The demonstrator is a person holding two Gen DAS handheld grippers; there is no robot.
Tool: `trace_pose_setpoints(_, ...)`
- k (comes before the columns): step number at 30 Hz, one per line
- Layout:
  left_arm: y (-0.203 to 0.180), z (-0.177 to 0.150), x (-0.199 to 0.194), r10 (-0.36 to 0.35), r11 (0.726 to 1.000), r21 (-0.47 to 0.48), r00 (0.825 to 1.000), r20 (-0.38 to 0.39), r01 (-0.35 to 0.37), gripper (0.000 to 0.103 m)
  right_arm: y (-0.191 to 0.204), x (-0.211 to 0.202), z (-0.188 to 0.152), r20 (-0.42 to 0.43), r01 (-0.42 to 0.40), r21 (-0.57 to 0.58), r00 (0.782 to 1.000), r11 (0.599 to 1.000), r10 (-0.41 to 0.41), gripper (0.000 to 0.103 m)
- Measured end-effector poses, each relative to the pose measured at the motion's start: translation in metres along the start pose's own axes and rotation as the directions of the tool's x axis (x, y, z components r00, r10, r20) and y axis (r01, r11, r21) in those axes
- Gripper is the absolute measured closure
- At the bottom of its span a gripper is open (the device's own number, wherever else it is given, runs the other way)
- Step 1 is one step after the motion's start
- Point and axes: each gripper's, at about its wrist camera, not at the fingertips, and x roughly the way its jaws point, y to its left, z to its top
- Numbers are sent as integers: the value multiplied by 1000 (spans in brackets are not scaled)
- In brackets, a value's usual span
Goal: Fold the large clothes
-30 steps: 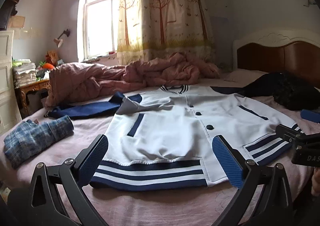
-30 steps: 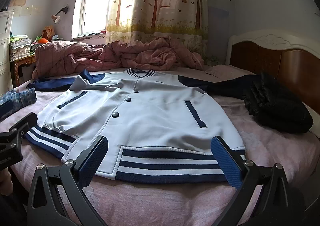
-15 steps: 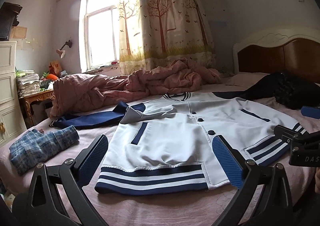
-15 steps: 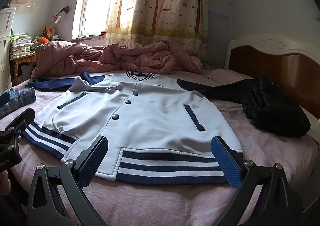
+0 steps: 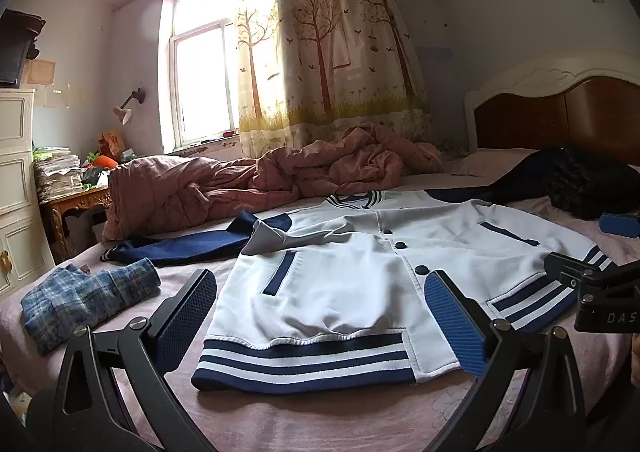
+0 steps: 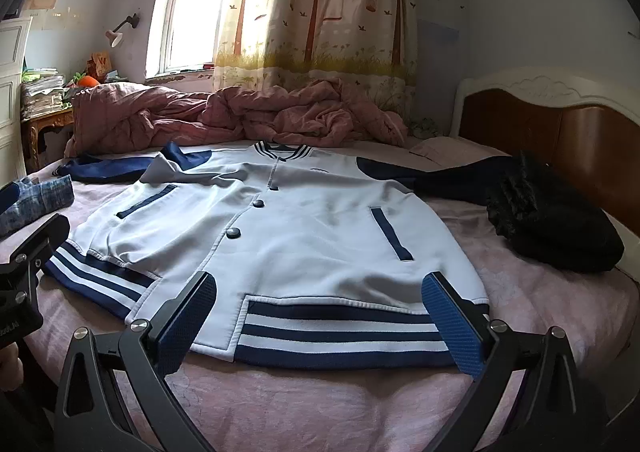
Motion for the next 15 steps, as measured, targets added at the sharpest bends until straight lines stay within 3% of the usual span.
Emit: trace_pose_setpoints(15, 2, 1, 3, 11, 1000, -13, 1000, -27, -11, 0, 0, -1, 0, 2, 0, 0, 1000, 1000, 0, 0)
